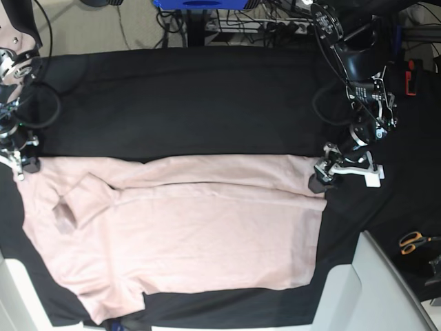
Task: Fold the T-shirt properly
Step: 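Grasp the folded edge again with both grippers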
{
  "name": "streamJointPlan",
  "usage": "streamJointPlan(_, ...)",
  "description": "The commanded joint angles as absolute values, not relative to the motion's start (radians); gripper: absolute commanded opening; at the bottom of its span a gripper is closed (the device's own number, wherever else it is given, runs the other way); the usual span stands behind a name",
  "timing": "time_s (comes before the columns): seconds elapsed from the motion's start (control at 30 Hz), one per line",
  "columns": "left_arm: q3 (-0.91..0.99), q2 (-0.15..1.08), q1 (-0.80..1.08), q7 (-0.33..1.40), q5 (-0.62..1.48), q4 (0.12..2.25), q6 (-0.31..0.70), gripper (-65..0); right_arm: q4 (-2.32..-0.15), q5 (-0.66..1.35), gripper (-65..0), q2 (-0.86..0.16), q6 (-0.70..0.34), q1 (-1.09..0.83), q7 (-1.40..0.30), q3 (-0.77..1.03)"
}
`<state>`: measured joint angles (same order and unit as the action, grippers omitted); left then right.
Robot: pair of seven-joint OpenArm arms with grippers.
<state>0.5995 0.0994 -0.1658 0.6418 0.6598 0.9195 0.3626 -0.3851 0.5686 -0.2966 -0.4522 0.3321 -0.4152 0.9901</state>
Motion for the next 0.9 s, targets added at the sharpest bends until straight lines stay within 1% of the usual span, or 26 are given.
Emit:
streamJointPlan(0.0, 0.576, 0.101, -0.177, 0.665, 0.651, 0.923, 0.351, -14.8, -0.389, 0.568, -64.7, -0.311, -0.446, 0.337, -0.418, 0.99)
streamJointPlan(0.07, 0.521, 0.101, -0.183, 0.656, 0.651, 0.923, 0.351, -14.8, -0.389, 0.568, -64.7, -0.311, -0.446, 0.337, -0.418, 0.99)
streamJointPlan(0.17, 0.469, 0.101, -0.179, 0.585, 0.653, 0.92, 0.351, -15.0, -0.389, 0.568, -64.7, -0.311, -0.446, 0.337, -0.418, 0.99)
streamJointPlan(0.2, 0.464, 0.101, -0.176, 0.57, 0.656, 0.918, 0.351, -15.5, -0.389, 0.568, -64.7, -0.311, -0.446, 0.337, -0.418, 0.99)
streamJointPlan(0.23, 0.467, 0.101, -0.174, 0.564, 0.657, 0.918, 0.351, -17.9, -0.389, 0.568, -64.7, -0.311, -0.446, 0.337, -0.418, 0.99)
streamJointPlan(0.27, 0.467, 0.101, -0.173, 0.562, 0.659, 0.918, 0.351, -21.9, -0.389, 0.568, -64.7, -0.312, -0.446, 0.337, -0.418, 0.99)
streamJointPlan(0.33, 0.467, 0.102, -0.173, 0.562, 0.659, 0.918, 0.351, -32.4, -0.389, 0.568, -64.7, -0.312, -0.446, 0.337, -0.418, 0.989)
streamJointPlan(0.5, 0.469, 0.108, -0.173, 0.562, 0.661, 0.918, 0.351, -62.5, -0.389, 0.568, -64.7, -0.312, -0.446, 0.337, -0.418, 0.989)
streamJointPlan(0.53, 0.469, 0.11, -0.173, 0.561, 0.661, 0.918, 0.351, -65.0, -0.389, 0.568, -64.7, -0.312, -0.446, 0.337, -0.418, 0.989)
streamJointPlan(0.87, 0.461, 0.125, -0.154, 0.581, 0.653, 0.932, 0.349, -65.0, -0.401, 0.568, -64.8, -0.317, -0.446, 0.337, -0.418, 0.987)
